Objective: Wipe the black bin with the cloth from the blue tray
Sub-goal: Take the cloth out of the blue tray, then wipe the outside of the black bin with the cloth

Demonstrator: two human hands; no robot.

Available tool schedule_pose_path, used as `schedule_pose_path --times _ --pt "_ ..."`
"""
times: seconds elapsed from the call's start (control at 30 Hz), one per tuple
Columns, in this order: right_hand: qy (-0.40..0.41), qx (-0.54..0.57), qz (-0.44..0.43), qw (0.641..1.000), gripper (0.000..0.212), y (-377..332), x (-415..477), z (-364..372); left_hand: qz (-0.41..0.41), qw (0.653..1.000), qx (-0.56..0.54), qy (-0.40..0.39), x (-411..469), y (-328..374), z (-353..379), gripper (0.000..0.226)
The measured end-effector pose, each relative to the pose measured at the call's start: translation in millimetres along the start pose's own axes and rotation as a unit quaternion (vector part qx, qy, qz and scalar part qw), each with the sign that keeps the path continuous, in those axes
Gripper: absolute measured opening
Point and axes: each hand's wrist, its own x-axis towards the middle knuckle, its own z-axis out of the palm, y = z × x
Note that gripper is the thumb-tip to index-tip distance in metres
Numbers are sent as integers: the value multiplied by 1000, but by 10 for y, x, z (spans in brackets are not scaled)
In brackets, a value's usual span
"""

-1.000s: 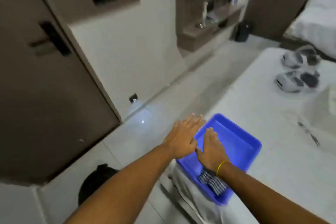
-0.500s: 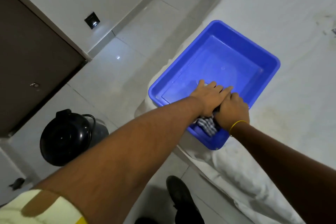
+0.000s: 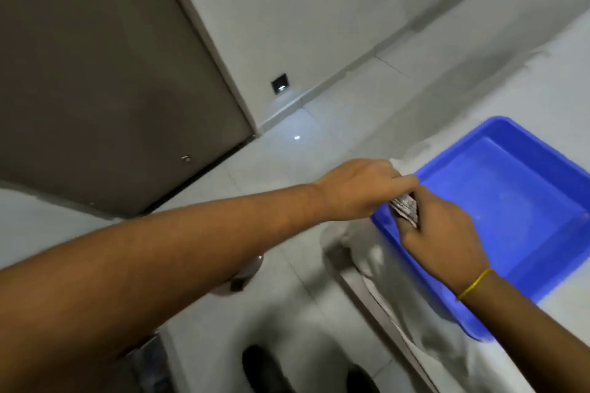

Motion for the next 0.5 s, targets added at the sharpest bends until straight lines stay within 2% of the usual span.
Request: schedule_pose_path --times 0.1,0.23,0.37,0.47,0.5 --pt "4 35 -50 998 20 -676 132 381 -8 1000 19 19 -695 -429 -184 32" --pt "-16 196 -65 978 16 -1299 176 1292 33 994 101 1 -1643 -987 90 28" --pt "-52 325 -33 944 21 -1419 -45 2711 94 984 147 -23 -2357 -1460 1062 22" --pt "-123 427 54 894 30 -1188 -184 3940 89 975 173 -106 -2682 -1785 2183 42" --pt "-152 472 105 862 31 -1114 -216 4250 66 972 170 -149 -2761 -1874 2477 54"
